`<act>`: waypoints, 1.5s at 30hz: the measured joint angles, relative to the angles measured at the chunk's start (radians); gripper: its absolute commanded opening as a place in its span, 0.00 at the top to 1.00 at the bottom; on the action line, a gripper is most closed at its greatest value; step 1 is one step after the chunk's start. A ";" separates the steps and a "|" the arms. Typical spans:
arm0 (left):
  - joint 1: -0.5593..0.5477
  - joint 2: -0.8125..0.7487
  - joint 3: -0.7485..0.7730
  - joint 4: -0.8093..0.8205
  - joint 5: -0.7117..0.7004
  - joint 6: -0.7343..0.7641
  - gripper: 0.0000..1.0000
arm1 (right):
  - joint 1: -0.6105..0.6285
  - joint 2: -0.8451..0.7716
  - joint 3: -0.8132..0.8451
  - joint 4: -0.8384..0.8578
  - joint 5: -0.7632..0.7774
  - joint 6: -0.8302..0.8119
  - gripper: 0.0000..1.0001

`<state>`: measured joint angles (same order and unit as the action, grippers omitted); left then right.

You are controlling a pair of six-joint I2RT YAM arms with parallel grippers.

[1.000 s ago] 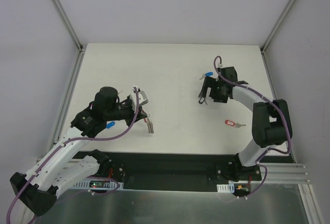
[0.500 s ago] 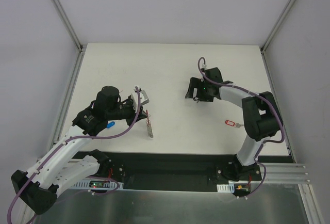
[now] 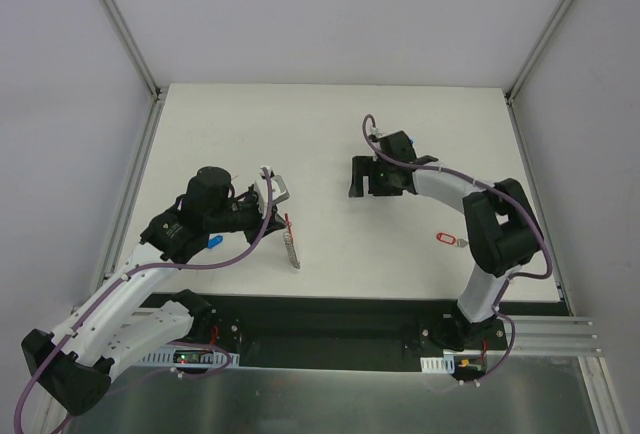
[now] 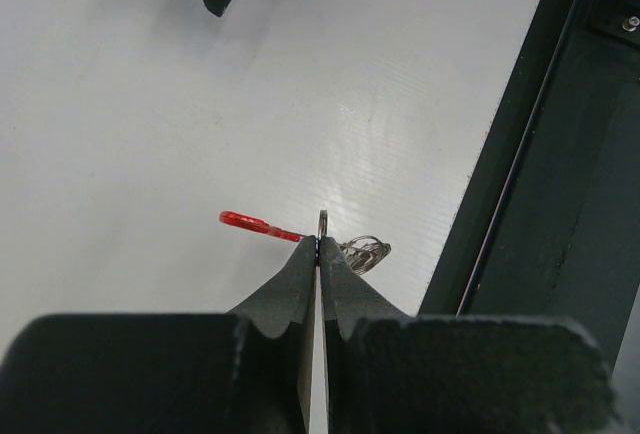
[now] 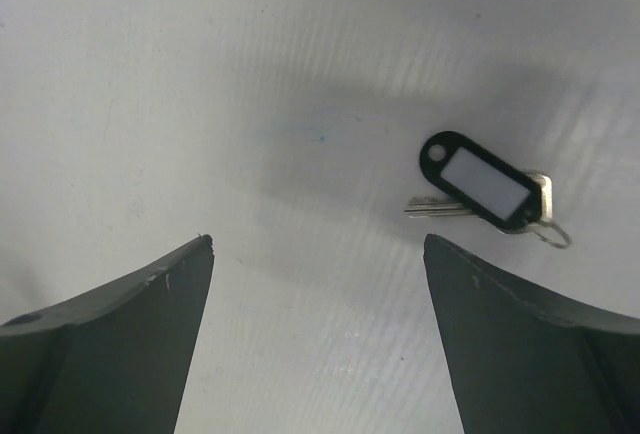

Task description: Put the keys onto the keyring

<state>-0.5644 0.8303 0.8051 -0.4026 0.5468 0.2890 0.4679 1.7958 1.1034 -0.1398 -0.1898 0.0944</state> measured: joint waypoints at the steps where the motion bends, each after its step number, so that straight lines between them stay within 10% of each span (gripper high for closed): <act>1: 0.000 0.000 0.000 0.000 0.000 0.000 1.00 | -0.006 -0.013 0.000 -0.014 0.007 -0.034 0.15; 16: 0.000 0.001 0.000 0.000 0.000 0.000 1.00 | -0.152 -0.080 0.086 -0.230 0.058 -0.613 0.62; 45: 0.000 0.061 0.000 0.000 0.000 0.000 1.00 | -0.117 0.118 0.198 -0.314 0.069 -0.894 0.62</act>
<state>-0.5644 0.8917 0.8051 -0.4023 0.5465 0.2890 0.3504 1.9137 1.3018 -0.4541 -0.1204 -0.7998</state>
